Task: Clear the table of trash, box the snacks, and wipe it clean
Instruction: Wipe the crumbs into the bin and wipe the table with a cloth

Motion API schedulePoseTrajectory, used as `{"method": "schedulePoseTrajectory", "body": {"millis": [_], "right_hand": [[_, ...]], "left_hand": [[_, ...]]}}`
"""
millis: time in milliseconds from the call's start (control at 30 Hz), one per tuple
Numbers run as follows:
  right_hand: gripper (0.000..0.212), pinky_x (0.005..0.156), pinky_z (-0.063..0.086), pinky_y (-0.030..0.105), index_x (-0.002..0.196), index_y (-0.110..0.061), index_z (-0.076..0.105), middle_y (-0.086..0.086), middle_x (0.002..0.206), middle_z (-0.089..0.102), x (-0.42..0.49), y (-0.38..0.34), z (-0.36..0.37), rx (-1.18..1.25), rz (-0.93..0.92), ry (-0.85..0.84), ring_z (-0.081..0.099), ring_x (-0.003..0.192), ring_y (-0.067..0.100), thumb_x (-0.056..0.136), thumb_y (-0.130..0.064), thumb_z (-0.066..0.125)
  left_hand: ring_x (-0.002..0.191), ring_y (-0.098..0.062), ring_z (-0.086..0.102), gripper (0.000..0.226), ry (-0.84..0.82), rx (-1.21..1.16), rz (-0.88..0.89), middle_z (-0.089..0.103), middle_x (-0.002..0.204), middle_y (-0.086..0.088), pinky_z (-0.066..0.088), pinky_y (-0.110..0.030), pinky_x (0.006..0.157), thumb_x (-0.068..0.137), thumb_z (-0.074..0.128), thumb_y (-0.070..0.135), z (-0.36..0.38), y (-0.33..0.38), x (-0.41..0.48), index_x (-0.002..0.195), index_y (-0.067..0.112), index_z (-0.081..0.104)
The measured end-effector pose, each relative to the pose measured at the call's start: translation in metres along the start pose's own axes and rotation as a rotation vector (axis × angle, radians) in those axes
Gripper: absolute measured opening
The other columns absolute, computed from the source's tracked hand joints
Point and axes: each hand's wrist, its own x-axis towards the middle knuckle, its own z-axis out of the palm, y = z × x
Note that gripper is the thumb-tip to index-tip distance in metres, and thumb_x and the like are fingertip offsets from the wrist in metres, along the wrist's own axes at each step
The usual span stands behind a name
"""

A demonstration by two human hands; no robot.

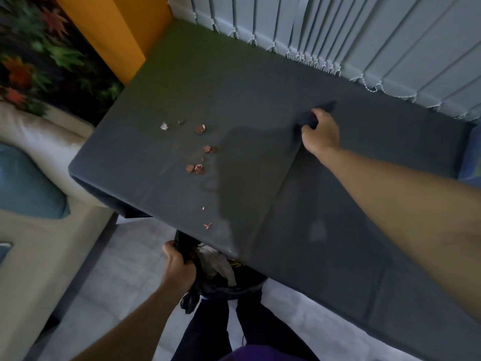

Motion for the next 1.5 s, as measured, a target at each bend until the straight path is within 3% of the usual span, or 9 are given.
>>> {"method": "schedulePoseTrajectory", "body": {"millis": [167, 400, 533, 767, 900, 1000, 1133, 1333, 1500], "right_hand": [[0.044, 0.104, 0.035, 0.018, 0.123, -0.006, 0.066, 0.008, 0.132, 0.062, -0.036, -0.015, 0.015, -0.035, -0.29, -0.165, 0.057, 0.123, 0.021, 0.08, -0.007, 0.065], [0.036, 0.099, 0.046, 0.027, 0.103, -0.011, 0.076, 0.0, 0.112, 0.073, -0.121, -0.022, 0.049, 0.003, -0.729, -0.458, 0.062, 0.109, 0.017, 0.067, -0.011, 0.071], [0.042, 0.096, 0.041, 0.039, 0.114, -0.02, 0.071, -0.01, 0.117, 0.068, -0.136, -0.028, 0.065, -0.099, -0.531, -0.204, 0.049, 0.112, 0.023, 0.072, -0.019, 0.068], [0.039, 0.098, 0.038, 0.022, 0.113, -0.014, 0.072, -0.002, 0.115, 0.07, -0.199, -0.039, 0.089, -0.062, -0.881, -0.642, 0.049, 0.107, 0.019, 0.074, -0.015, 0.07], [0.041, 0.103, 0.041, 0.036, 0.123, -0.017, 0.067, -0.006, 0.127, 0.064, -0.208, -0.043, 0.097, -0.101, -0.718, -0.4, 0.045, 0.117, 0.021, 0.082, -0.019, 0.063], [0.042, 0.105, 0.036, 0.029, 0.123, -0.012, 0.067, -0.001, 0.128, 0.064, -0.225, -0.048, 0.101, -0.079, -0.811, -0.572, 0.044, 0.115, 0.021, 0.081, -0.016, 0.065], [0.029, 0.093, 0.038, 0.018, 0.102, -0.007, 0.074, 0.003, 0.104, 0.073, -0.246, -0.054, 0.099, 0.048, -1.017, -0.744, 0.051, 0.099, 0.012, 0.073, -0.006, 0.071], [0.034, 0.1, 0.042, 0.029, 0.117, -0.011, 0.067, 0.001, 0.118, 0.066, -0.209, -0.064, 0.1, -0.015, -0.723, -0.331, 0.05, 0.114, 0.021, 0.083, -0.008, 0.064], [0.027, 0.091, 0.037, 0.022, 0.103, -0.014, 0.071, -0.002, 0.104, 0.068, -0.212, -0.065, 0.11, -0.11, -0.836, -0.559, 0.051, 0.1, 0.021, 0.077, -0.013, 0.068]], "left_hand": [[0.108, -0.041, 0.053, 0.037, 0.009, -0.016, -0.024, 0.049, 0.113, -0.026, 0.052, -0.056, 0.088, 0.087, 0.036, -0.012, 0.0, -0.005, -0.001, 0.114, 0.008, 0.023], [0.106, -0.042, 0.053, 0.036, 0.051, -0.044, -0.059, 0.049, 0.111, -0.025, 0.05, -0.049, 0.075, 0.088, 0.038, -0.012, -0.004, -0.016, -0.009, 0.112, 0.01, 0.022], [0.105, -0.036, 0.051, 0.038, 0.098, -0.069, -0.083, 0.046, 0.106, -0.017, 0.051, -0.052, 0.083, 0.087, 0.038, -0.013, -0.01, -0.026, -0.013, 0.111, 0.011, 0.022], [0.093, -0.033, 0.053, 0.035, 0.22, -0.095, -0.14, 0.048, 0.098, -0.013, 0.051, -0.051, 0.079, 0.088, 0.04, -0.007, -0.017, -0.042, -0.018, 0.109, 0.014, 0.021], [0.093, -0.036, 0.052, 0.033, 0.282, -0.08, -0.122, 0.047, 0.097, -0.014, 0.051, -0.054, 0.079, 0.087, 0.039, -0.007, -0.024, -0.047, -0.017, 0.108, 0.012, 0.022], [0.099, -0.038, 0.053, 0.033, 0.306, -0.081, -0.103, 0.047, 0.102, -0.016, 0.051, -0.055, 0.085, 0.087, 0.042, -0.007, -0.029, -0.05, -0.015, 0.108, 0.012, 0.023], [0.102, -0.043, 0.054, 0.034, 0.313, -0.089, -0.11, 0.046, 0.102, -0.016, 0.052, -0.057, 0.083, 0.089, 0.044, -0.004, -0.036, -0.052, -0.012, 0.108, 0.013, 0.022], [0.097, -0.039, 0.056, 0.032, 0.309, -0.084, -0.103, 0.049, 0.101, -0.017, 0.053, -0.054, 0.079, 0.088, 0.043, -0.001, -0.047, -0.053, -0.007, 0.107, 0.013, 0.023], [0.099, -0.042, 0.056, 0.03, 0.332, -0.104, -0.127, 0.051, 0.106, -0.021, 0.051, -0.053, 0.079, 0.089, 0.045, 0.002, -0.056, -0.05, 0.0, 0.107, 0.012, 0.024]]}}
